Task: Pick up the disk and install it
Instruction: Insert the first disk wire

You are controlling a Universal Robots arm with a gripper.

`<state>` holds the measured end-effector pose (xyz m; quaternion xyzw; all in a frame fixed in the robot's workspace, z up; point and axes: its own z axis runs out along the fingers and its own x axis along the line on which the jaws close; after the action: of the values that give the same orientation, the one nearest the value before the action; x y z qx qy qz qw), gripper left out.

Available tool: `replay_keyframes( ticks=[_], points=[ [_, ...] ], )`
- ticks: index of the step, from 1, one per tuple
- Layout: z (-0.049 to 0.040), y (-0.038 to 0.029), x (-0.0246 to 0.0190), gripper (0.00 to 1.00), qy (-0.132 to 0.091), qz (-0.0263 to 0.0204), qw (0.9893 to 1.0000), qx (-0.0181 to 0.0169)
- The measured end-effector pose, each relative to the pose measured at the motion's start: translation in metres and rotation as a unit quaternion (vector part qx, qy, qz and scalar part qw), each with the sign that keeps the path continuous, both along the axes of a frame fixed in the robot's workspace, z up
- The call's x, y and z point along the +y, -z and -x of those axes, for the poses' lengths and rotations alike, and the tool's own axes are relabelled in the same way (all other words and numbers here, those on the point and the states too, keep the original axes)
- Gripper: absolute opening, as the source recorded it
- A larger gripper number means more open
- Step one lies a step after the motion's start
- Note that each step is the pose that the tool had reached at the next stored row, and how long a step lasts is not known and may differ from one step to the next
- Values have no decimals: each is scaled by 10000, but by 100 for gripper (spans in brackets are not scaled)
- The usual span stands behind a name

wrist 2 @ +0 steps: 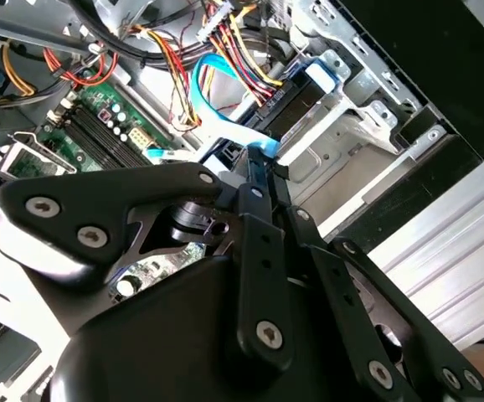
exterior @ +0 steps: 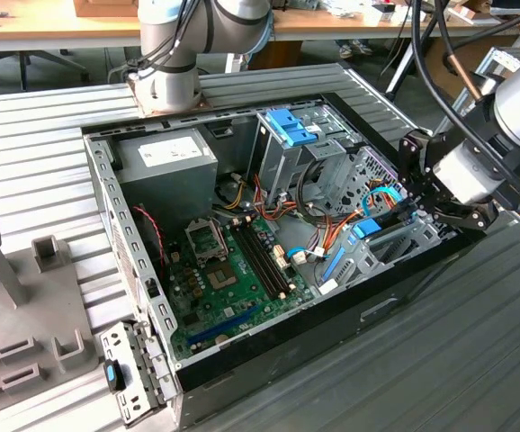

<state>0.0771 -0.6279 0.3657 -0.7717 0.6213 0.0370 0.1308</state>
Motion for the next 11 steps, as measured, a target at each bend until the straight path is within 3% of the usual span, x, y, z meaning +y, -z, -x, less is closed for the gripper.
replay_keyframes(
  ticks=[3,6,8,11],
  points=[
    [11,1,0,15,168,23,9999,0],
    [136,8,7,15,211,24,9998,-1],
    [140,41,9,15,465,25,9989,0],
    [177,47,34,15,607,25,9982,0]
  ],
)
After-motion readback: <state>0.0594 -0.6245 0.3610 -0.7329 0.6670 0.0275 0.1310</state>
